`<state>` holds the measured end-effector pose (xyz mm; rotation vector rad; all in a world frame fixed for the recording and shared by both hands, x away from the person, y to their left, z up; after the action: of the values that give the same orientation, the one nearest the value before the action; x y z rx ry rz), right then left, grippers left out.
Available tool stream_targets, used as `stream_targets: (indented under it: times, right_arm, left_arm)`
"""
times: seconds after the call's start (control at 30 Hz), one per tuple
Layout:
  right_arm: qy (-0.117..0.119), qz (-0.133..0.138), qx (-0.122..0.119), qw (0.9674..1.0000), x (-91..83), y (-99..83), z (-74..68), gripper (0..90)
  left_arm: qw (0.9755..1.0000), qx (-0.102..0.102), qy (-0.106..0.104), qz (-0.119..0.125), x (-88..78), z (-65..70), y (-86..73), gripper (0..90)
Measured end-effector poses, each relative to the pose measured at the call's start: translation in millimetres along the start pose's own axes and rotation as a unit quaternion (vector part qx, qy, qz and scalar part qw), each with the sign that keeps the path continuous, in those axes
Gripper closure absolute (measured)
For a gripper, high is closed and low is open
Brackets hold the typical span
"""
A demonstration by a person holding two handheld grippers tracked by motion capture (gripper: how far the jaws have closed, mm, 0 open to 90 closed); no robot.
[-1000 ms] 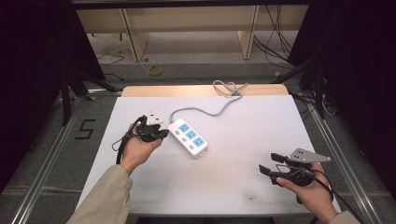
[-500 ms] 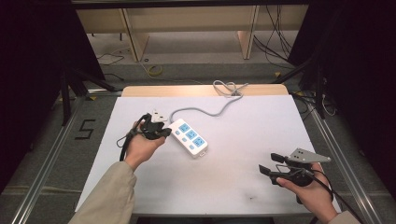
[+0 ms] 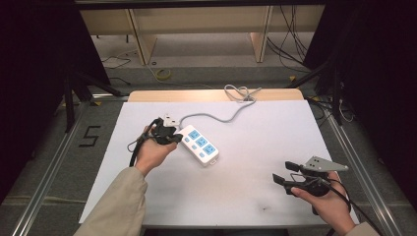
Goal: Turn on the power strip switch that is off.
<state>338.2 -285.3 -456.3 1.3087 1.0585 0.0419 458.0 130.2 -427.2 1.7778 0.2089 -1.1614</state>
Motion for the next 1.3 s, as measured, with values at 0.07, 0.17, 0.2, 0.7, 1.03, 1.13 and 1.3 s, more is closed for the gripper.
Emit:
stream_targets:
  times: [0.07, 0.17, 0.2, 0.7, 1.03, 1.13, 1.3]
  right_arm:
    - [0.000, 0.000, 0.000, 1.0000, 0.0, 0.0, -0.1, 30.4]
    - [0.001, 0.000, -0.001, 1.0000, 0.1, 0.0, -0.4, 30.4]
    - [0.001, 0.000, -0.001, 1.0000, 0.1, 0.0, -0.5, 30.4]
    - [0.002, -0.001, -0.003, 1.0000, 0.5, 0.0, -0.5, 30.4]
    - [0.002, -0.001, -0.003, 1.0000, 0.5, -0.1, -0.5, 30.4]
    - [0.003, 0.000, -0.003, 1.0000, 0.5, 0.0, -0.8, 30.3]
    - [0.002, -0.001, -0.003, 1.0000, 0.5, -0.1, -0.5, 30.4]
  left_arm:
    - [1.0000, 0.001, 0.000, -0.002, 1.5, 0.3, 0.9, 89.8]
    - [1.0000, 0.001, 0.001, -0.003, 2.6, 0.2, 2.6, 89.8]
    - [1.0000, 0.002, 0.001, -0.004, 2.5, 0.3, 3.3, 89.8]
    - [0.9999, 0.008, 0.005, -0.013, 5.0, -2.2, 11.8, 89.8]
    - [0.9998, 0.008, 0.007, -0.018, 6.6, -5.7, 17.3, 89.9]
    - [0.9997, 0.009, 0.008, -0.020, 7.3, -6.2, 19.0, 89.9]
    - [0.9997, 0.009, 0.011, -0.022, 8.4, -6.9, 21.1, 89.9]
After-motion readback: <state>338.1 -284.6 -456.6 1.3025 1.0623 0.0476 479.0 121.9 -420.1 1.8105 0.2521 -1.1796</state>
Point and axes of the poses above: each handheld gripper's, and its own axes: x roughly forward along the jaws, y roughly out of its top, z roughly to its right, the point moved 2 cm from there along x, roughly forward along the jaws, and after that the axes turned 7 degrees about -z, right-handed, at the moved point
